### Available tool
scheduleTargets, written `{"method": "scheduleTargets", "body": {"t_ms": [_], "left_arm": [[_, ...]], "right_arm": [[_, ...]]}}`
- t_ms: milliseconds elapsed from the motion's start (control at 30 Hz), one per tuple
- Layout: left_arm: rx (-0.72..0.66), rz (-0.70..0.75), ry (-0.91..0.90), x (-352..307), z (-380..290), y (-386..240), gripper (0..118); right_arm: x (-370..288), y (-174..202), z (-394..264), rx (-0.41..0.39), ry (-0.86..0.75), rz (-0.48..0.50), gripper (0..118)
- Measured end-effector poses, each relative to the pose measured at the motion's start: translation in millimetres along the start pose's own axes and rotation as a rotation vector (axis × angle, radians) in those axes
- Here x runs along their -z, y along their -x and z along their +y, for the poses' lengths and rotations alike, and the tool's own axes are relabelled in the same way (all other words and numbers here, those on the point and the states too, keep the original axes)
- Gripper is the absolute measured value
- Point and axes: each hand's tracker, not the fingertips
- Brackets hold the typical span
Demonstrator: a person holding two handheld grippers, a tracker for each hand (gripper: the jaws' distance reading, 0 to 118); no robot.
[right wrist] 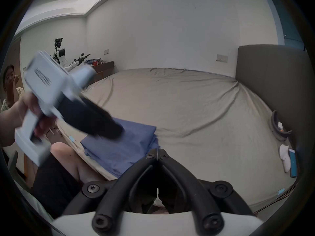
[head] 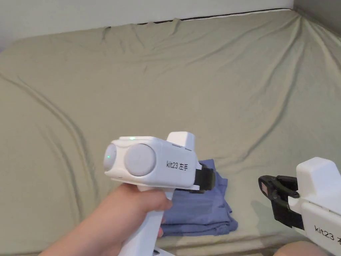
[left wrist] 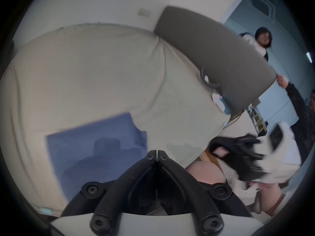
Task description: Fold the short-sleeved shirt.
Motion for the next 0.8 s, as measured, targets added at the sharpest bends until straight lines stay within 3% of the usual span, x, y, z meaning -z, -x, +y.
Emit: {"method": "scheduleTargets", "body": {"t_ms": [133,267,333,400,500,600,633,700,800], "left_arm": [[-0.095,0.043,-0.134,-89,-18,63,0],[-0.195,0.148,-0.194,-137,-58,124,0],[-0.272,0.127,-0.195,-147,-78,151,0],[-0.416,0.061,-0.226,-148,-93,170,0],[-0.504,-0.019,-0.22,-141,-111,191,0],[-0.54,-0.061,-0.205,-128,-119,204,0],[-0.563,-0.097,-0.191,-122,-122,209,0],[-0.578,-0.138,-0.181,-110,-122,213,0],[-0.586,-0.203,-0.175,-89,-117,223,0]], "right_arm": [[29,17,8,-0.011,0.098,0.038,0],[78,20,26,0.231,0.175,0.327,0],[117,18,36,0.311,0.261,0.533,0],[153,18,39,0.361,0.342,0.644,0],[199,4,27,0.447,0.422,0.695,0],[224,-22,0,0.54,0.53,0.54,0],[229,-34,-11,0.549,0.548,0.541,0],[226,-55,-26,0.678,0.488,0.681,0],[221,-70,-29,0.731,0.496,0.621,0]]}}
